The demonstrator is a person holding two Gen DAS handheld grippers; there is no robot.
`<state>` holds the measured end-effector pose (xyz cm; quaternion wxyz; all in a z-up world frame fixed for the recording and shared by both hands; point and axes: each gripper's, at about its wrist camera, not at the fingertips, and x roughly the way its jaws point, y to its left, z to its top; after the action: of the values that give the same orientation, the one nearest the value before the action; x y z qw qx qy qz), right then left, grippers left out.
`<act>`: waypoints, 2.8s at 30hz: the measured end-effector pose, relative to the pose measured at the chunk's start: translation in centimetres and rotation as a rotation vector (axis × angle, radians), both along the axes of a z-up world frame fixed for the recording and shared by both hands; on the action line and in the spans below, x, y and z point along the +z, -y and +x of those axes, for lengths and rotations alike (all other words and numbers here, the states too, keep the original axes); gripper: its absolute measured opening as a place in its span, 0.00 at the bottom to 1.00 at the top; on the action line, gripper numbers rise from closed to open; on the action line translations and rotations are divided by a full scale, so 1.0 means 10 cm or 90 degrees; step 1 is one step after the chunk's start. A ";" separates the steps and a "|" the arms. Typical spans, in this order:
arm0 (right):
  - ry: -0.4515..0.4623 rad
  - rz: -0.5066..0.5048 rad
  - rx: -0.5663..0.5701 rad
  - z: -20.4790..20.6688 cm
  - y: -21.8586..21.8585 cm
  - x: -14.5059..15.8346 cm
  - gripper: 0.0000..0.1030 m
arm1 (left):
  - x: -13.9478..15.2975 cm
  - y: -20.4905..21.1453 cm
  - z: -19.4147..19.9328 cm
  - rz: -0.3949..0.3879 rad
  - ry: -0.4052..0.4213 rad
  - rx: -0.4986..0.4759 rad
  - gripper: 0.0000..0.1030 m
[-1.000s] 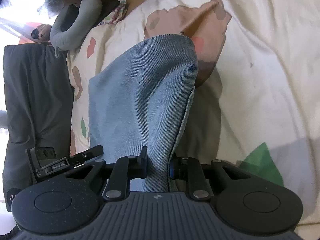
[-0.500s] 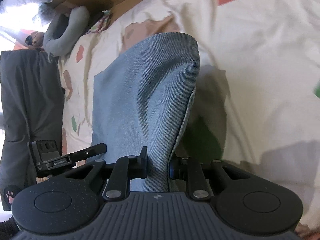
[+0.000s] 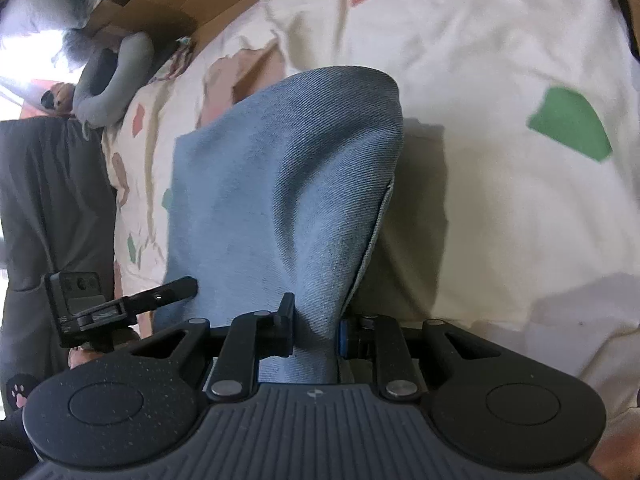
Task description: Fold clothes
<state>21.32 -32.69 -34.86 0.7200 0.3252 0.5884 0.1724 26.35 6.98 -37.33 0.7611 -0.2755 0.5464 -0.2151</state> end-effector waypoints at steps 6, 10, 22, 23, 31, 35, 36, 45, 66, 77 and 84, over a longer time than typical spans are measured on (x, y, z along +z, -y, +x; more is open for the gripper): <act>0.006 0.020 -0.009 -0.04 0.07 -0.16 0.21 | -0.03 0.02 -0.04 0.021 0.001 -0.022 0.80; 0.005 0.025 -0.015 -0.06 0.09 -0.21 0.22 | -0.12 -0.03 -0.02 -0.011 -0.012 -0.027 0.84; -0.001 0.036 -0.033 -0.10 0.11 -0.29 0.27 | -0.23 -0.07 0.15 -0.082 -0.028 -0.049 0.80; -0.001 0.038 -0.035 -0.10 0.11 -0.30 0.27 | -0.24 -0.06 0.17 -0.087 -0.027 -0.051 0.77; -0.007 0.039 -0.043 -0.11 0.12 -0.30 0.28 | -0.17 -0.09 0.21 -0.136 -0.028 -0.061 0.47; -0.019 0.043 -0.054 -0.13 0.14 -0.35 0.39 | -0.19 -0.11 0.21 -0.141 -0.037 -0.058 0.49; -0.020 0.046 -0.055 -0.14 0.15 -0.36 0.40 | -0.21 -0.10 0.22 -0.140 -0.039 -0.062 0.50; -0.032 0.092 -0.068 -0.19 0.14 -0.48 0.42 | -0.34 -0.13 0.23 -0.151 -0.057 -0.075 0.60; 0.027 0.102 -0.021 -0.12 0.07 -0.21 0.19 | -0.15 -0.20 0.08 -0.142 -0.019 -0.093 0.40; 0.049 0.106 -0.006 -0.08 0.10 0.12 0.19 | 0.16 -0.06 0.01 -0.141 -0.005 -0.092 0.38; 0.076 0.128 -0.009 -0.08 0.17 0.49 0.19 | 0.59 -0.01 0.08 -0.136 0.009 -0.079 0.38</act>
<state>20.56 -34.41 -29.92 0.7184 0.3891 0.5222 0.2446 27.16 7.06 -31.38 0.7165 -0.3193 0.5308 -0.3206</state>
